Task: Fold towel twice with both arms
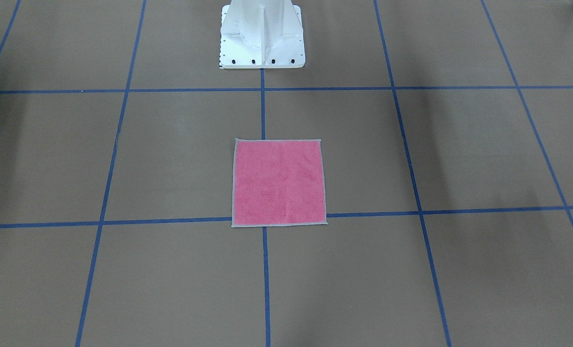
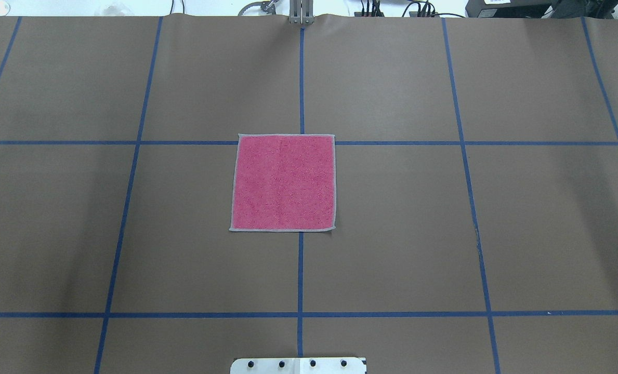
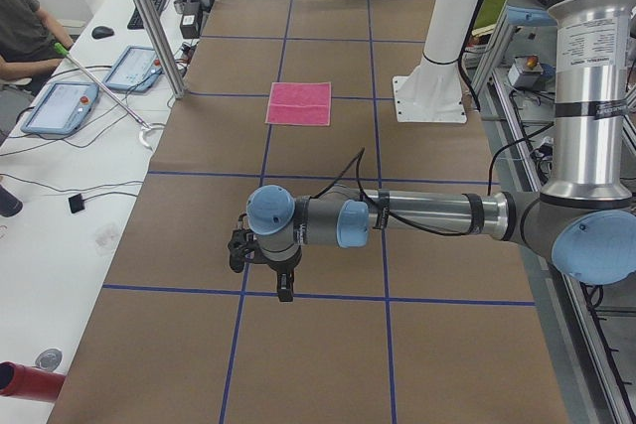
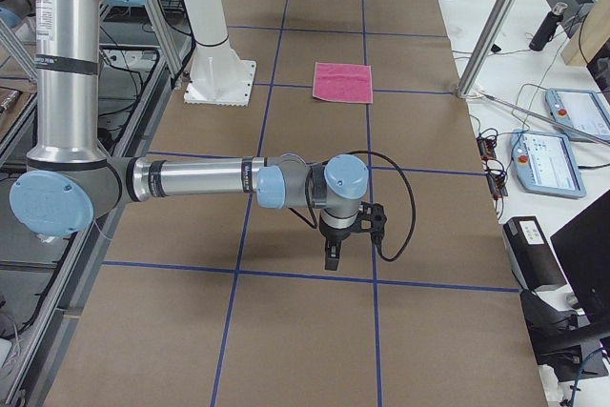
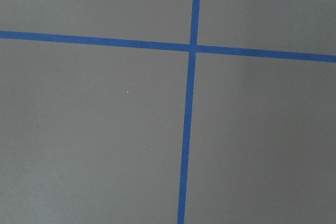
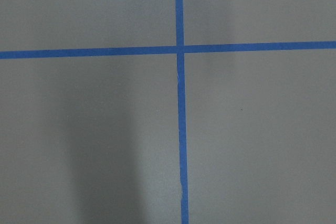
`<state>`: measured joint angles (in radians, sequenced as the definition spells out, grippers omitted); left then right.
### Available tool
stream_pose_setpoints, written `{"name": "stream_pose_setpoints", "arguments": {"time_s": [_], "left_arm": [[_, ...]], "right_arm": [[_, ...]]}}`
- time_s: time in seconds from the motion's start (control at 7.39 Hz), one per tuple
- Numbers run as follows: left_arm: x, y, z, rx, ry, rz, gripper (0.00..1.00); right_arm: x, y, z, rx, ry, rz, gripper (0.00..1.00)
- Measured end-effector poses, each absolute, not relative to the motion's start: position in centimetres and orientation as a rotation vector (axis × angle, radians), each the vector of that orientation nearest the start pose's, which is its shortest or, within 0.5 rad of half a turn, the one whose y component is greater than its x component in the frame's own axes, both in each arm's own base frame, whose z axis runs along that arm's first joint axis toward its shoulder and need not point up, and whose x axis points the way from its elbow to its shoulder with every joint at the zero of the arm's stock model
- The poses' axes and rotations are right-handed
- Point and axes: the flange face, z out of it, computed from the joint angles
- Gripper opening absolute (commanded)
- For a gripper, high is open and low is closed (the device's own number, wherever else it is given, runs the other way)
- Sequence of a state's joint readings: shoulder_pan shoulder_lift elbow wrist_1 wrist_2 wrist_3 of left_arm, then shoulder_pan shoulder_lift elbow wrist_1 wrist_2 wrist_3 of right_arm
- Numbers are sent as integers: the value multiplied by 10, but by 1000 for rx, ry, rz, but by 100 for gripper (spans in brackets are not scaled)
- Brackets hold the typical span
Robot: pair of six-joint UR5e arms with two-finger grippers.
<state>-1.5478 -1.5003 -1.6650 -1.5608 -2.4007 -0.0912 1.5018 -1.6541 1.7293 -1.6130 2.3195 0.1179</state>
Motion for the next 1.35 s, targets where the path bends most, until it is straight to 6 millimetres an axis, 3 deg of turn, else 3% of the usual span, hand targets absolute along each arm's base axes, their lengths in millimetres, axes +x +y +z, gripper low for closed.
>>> {"name": "stream_pose_setpoints", "arguments": {"time_s": [1.35], "left_arm": [[-49, -464, 640, -13, 829, -46, 100]], "right_arm": [[32, -461, 628, -43, -758, 35, 100]]}}
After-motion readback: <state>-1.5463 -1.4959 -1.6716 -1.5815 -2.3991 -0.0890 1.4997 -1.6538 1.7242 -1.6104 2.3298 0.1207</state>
